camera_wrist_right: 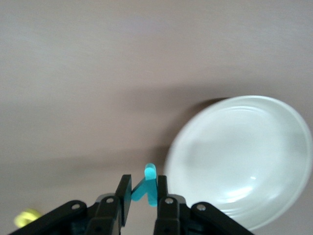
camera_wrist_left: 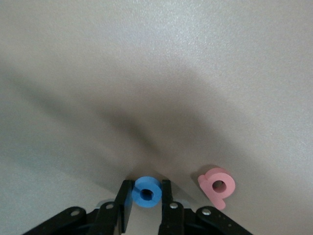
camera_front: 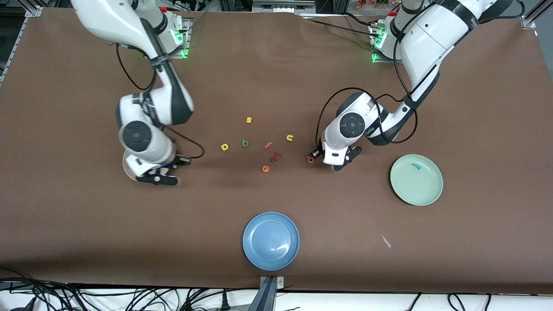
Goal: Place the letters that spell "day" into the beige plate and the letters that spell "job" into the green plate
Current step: 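Drop the ring on the green plate while the right gripper drops y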
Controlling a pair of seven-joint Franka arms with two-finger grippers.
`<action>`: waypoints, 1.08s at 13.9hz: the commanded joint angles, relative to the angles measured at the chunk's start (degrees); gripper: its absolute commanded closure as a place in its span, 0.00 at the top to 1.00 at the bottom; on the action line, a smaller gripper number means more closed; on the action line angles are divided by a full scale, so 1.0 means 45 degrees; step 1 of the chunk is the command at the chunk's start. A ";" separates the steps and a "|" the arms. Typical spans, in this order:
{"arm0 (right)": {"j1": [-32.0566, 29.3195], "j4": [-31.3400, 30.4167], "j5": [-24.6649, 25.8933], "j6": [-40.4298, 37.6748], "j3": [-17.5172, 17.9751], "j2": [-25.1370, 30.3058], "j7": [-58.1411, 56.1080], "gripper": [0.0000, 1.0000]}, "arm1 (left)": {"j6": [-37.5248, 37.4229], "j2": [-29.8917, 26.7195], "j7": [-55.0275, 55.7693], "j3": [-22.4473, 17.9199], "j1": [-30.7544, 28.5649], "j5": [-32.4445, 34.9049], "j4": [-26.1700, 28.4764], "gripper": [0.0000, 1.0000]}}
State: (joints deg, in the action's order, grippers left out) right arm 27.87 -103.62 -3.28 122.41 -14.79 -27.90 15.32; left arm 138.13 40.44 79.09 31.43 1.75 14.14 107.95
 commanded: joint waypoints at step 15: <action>-0.0433 -0.2148 -0.1967 0.0258 -0.0486 0.0925 -0.2981 1.00 | -0.3547 -0.0922 -0.8533 0.0846 -0.7245 0.0901 -0.1175 0.35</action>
State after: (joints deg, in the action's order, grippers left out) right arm 25.16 -112.99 -11.25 124.69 -19.49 -26.25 -1.85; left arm 122.58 33.43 40.23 34.37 -31.89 15.86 105.74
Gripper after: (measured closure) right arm 0.097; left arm 0.740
